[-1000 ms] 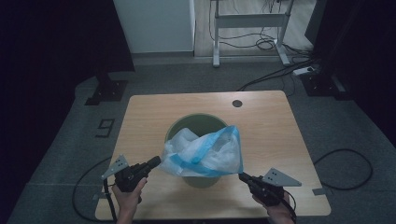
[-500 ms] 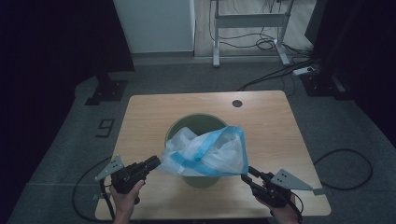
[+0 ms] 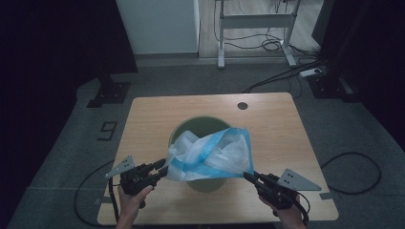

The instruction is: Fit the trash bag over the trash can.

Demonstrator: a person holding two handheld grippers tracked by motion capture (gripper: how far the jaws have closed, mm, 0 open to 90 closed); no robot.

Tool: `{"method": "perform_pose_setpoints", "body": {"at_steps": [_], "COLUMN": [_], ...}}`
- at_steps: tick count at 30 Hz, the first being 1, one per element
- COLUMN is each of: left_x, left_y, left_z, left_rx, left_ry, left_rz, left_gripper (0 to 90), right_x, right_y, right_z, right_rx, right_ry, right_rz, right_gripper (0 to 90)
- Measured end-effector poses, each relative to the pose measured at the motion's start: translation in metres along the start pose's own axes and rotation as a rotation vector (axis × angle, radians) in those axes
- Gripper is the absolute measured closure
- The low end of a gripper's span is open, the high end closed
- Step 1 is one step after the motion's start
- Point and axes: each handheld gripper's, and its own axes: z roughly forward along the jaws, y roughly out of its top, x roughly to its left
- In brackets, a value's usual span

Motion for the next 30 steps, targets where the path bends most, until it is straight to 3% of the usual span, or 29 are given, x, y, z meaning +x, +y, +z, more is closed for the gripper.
{"method": "perform_pose_setpoints", "body": {"at_steps": [4,7,15,24,30], "left_x": [0.0,-0.002,-0.007,0.001,0.003], "left_y": [-0.001,-0.001,-0.005,-0.008,-0.007], "left_z": [0.001,0.001,0.002,0.001,-0.005], "left_rx": [0.025,0.045,0.108,0.141,0.129], "left_ry": [-0.018,-0.031,-0.045,0.021,0.029], "left_rz": [0.006,0.033,0.097,0.102,0.097], "left_gripper": [77.6,88.8,89.8,89.7,89.6], "right_x": [-0.001,-0.004,-0.011,-0.02,-0.027], "right_y": [-0.001,-0.005,-0.02,-0.032,-0.034], "right_z": [0.002,0.003,0.006,0.014,0.016], "right_rx": [0.022,0.047,0.157,0.235,0.255], "right_ry": [-0.006,-0.01,-0.018,-0.037,-0.077], "right_rz": [0.003,0.012,0.013,-0.009,-0.028], "right_gripper": [87.9,88.4,88.6,88.6,88.6]}}
